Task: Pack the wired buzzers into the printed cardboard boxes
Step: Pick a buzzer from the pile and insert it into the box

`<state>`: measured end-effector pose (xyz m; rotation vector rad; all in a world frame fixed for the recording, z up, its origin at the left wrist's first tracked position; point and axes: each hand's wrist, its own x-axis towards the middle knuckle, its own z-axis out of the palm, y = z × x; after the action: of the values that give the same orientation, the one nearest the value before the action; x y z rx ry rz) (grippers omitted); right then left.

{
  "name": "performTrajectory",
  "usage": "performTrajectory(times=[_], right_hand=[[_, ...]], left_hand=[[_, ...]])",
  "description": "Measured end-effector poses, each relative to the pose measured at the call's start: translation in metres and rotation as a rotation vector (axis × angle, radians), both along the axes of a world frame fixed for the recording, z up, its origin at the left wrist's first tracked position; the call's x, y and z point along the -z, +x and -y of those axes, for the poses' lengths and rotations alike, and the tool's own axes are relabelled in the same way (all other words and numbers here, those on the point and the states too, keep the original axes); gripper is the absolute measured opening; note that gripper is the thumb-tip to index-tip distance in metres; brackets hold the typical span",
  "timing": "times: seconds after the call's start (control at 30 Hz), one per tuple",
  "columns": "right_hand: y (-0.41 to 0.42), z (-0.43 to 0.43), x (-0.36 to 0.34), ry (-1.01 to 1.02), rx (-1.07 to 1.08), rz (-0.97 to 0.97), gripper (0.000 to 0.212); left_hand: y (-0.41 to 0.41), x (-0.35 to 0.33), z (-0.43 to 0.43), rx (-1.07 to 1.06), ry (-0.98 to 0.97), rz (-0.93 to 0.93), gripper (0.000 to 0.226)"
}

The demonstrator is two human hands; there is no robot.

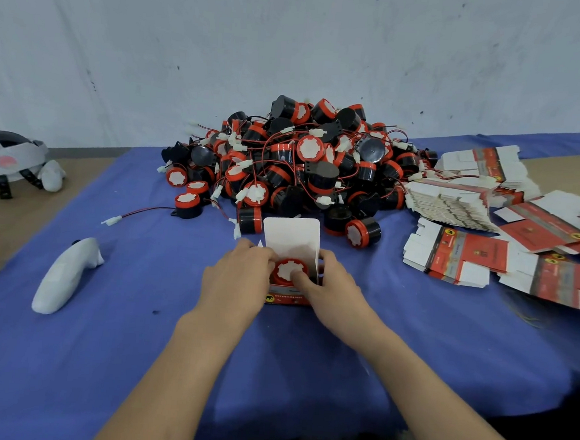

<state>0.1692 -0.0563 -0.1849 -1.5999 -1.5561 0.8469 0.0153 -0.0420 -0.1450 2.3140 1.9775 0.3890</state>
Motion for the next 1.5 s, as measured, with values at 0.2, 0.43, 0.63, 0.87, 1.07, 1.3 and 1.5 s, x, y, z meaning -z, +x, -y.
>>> performTrajectory(times=[0.2, 0.43, 0.63, 0.87, 1.07, 1.3, 1.5], right_hand=[[-0.002, 0.002, -0.001, 0.006, 0.007, 0.034, 0.037], [-0.002, 0.003, -0.001, 0.014, 0.008, 0.046, 0.040], [0.000, 0.002, -0.002, 0.006, 0.000, 0.055, 0.039], [0.000, 0.004, -0.003, 0.000, 0.008, 0.057, 0.037], [-0.001, 0.003, -0.003, 0.001, -0.003, 0.067, 0.037], [0.000, 0.004, -0.003, 0.007, -0.003, 0.069, 0.037], [-0.001, 0.005, -0.005, 0.009, 0.001, 0.097, 0.037]], left_hand=[[0.012, -0.001, 0.008, -0.113, 0.077, -0.046, 0.024], [0.010, -0.003, 0.010, -0.121, 0.083, -0.161, 0.016], [-0.001, -0.001, 0.024, -0.068, 0.148, -0.186, 0.018], [0.001, 0.002, 0.026, 0.023, 0.044, -0.177, 0.018], [-0.006, 0.003, 0.027, 0.016, 0.017, -0.179, 0.015], [-0.002, 0.004, 0.025, -0.004, 0.135, -0.198, 0.011], [-0.003, 0.005, 0.024, 0.004, 0.018, -0.260, 0.022]])
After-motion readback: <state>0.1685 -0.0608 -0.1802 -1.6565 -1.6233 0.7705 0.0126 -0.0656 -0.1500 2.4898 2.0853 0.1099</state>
